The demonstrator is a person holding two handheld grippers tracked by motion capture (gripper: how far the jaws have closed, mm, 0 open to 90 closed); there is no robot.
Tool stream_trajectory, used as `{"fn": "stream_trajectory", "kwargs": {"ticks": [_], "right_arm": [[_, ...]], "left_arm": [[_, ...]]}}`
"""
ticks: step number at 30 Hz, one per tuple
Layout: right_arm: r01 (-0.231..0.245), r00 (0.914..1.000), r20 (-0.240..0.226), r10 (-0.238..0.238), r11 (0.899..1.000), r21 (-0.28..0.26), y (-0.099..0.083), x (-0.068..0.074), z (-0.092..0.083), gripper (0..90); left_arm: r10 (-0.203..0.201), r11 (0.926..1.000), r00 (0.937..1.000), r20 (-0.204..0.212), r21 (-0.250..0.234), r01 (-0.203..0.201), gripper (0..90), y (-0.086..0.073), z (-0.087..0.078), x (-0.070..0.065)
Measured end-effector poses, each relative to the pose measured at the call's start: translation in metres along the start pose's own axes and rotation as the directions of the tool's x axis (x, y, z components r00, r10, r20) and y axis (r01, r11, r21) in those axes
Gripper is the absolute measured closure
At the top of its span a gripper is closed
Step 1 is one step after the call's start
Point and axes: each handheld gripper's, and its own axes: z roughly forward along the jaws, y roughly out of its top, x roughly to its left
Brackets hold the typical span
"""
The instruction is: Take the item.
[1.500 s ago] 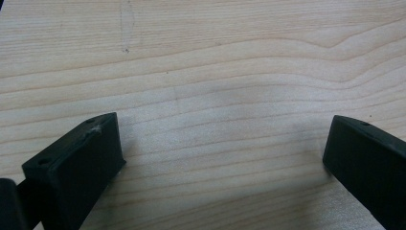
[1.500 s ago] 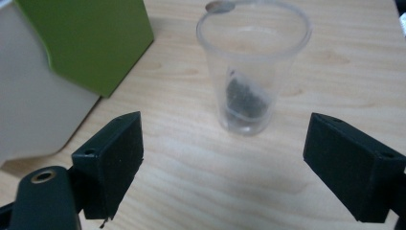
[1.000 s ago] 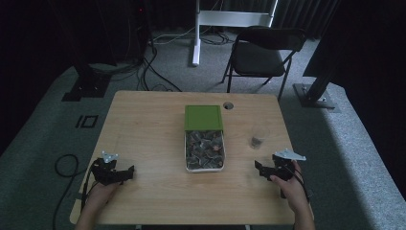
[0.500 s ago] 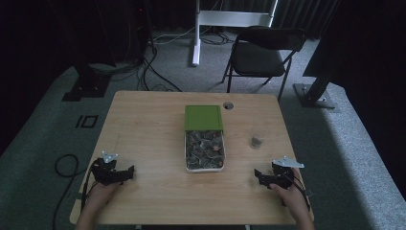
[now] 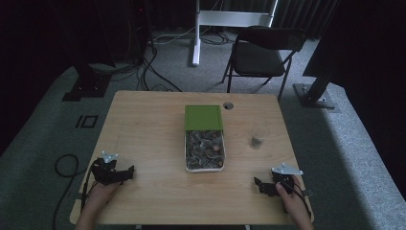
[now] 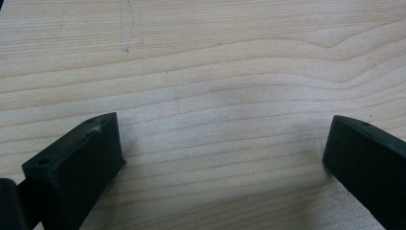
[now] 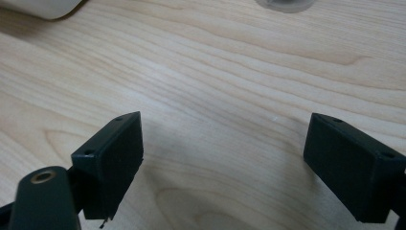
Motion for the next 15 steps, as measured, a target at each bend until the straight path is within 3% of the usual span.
{"fn": "stream_trajectory", "kwargs": {"ticks": [4,15], "right_arm": [[0.018,0.9994,0.03,-0.019,0.999,0.03,-0.0022,-0.0005,-0.0012,13.8],[0.039,0.9984,0.04,-0.04,0.999,0.033,-0.0028,0.0009,-0.0013,12.9]], "left_arm": [[0.0,1.0,1.0,0.0,0.0,0.0,0.3,0.0,0.0,0.0],[0.001,1.0,1.0,0.0,0.0,-0.001,0.3,0.0,0.0,0.0]]}}
